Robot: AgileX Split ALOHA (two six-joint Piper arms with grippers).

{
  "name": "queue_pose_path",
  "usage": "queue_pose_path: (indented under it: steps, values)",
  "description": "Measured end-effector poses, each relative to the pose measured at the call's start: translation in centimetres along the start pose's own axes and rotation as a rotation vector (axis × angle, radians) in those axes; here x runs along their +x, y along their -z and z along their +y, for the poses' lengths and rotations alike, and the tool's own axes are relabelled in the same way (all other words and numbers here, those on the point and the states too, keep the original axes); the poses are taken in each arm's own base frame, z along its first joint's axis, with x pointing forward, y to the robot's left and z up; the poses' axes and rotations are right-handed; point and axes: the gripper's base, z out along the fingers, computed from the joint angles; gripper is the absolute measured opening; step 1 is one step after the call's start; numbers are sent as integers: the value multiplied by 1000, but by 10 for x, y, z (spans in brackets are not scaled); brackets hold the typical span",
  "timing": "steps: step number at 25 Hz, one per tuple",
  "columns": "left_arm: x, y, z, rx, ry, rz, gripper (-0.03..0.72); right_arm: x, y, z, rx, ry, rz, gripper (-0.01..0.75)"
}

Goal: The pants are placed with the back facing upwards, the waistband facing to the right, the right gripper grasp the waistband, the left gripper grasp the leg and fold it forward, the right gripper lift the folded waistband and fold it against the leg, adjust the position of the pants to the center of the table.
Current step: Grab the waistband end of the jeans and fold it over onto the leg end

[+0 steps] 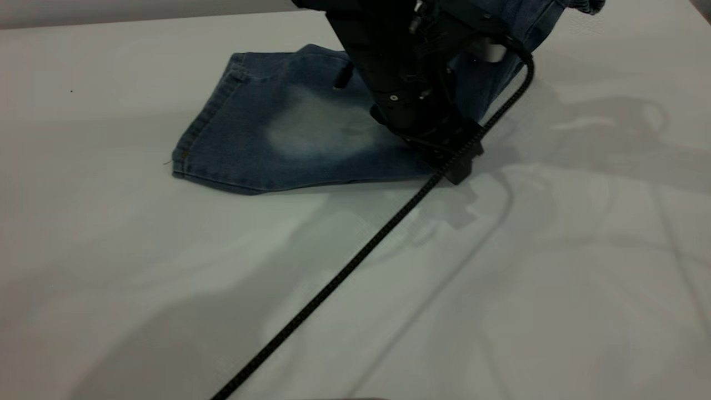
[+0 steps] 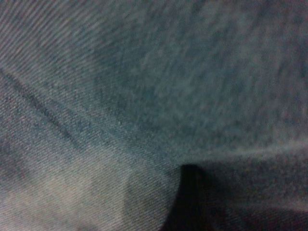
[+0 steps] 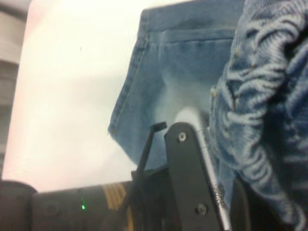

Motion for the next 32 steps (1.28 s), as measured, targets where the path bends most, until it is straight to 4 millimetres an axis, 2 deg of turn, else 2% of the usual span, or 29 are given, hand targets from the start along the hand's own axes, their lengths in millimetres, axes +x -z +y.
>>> queue_pose_path:
  steps: [3,9,11,13,18,23,28,32]
  values:
    - [-9,16,3,-8,-15,-17,548,2,0,-1,12,25,21,60]
    - [-42,82,18,-97,-134,-108,548,3,0,-1,18,49,30,60]
    - [-44,95,27,-120,-138,-118,548,3,1,-1,17,56,30,60]
    - [-41,100,39,-134,-119,-108,548,2,3,2,16,77,23,60]
    - [-23,102,74,-161,-54,-50,548,-2,13,14,11,137,-5,60]
    - [-11,95,83,-157,-30,-2,548,-2,18,20,4,163,-11,60]
    - [19,58,88,-120,-1,110,547,-5,33,39,-12,241,-46,60]
    - [31,30,73,-86,-20,154,547,-4,38,48,-54,264,-48,60]
